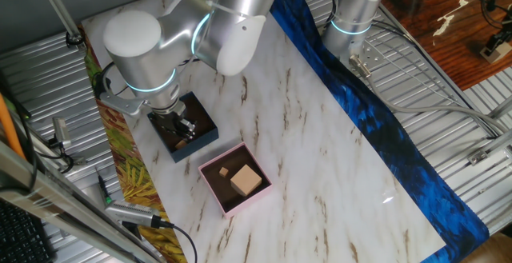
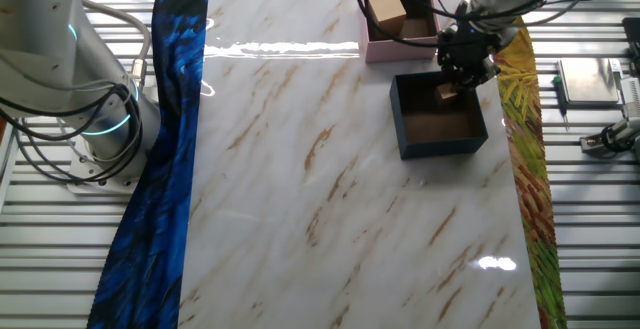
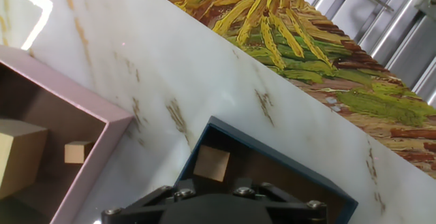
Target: Move an object from one box to another
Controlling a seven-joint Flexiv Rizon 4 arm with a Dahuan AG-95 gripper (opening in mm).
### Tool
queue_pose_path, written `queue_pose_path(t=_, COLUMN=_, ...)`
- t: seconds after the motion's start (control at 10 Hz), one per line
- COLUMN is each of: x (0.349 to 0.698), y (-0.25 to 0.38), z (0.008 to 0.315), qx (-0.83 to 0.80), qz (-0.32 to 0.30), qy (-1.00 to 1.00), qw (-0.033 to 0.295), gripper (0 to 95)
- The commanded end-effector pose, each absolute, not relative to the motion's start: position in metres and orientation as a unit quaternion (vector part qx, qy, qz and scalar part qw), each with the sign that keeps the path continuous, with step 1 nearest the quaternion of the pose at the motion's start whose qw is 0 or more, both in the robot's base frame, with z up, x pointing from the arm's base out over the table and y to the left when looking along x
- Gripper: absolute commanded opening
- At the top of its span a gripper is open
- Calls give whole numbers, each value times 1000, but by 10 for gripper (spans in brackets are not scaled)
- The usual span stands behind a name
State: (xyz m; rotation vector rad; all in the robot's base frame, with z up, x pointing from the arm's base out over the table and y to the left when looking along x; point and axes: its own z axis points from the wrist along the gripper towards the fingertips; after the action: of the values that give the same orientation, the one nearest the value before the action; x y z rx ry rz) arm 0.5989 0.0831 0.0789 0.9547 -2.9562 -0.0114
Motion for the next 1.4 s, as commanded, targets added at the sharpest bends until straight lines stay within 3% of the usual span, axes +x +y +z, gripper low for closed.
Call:
queue_pose_path(t=0.1, x=600, y=84, z=73, qx=307, qz=-4, qy=-951, qw=16, gripper=380)
queue_pose_path(t=1.4, x=609, y=76, z=46, qx=324, qz=-25, qy=-946, qw=-10, gripper=380)
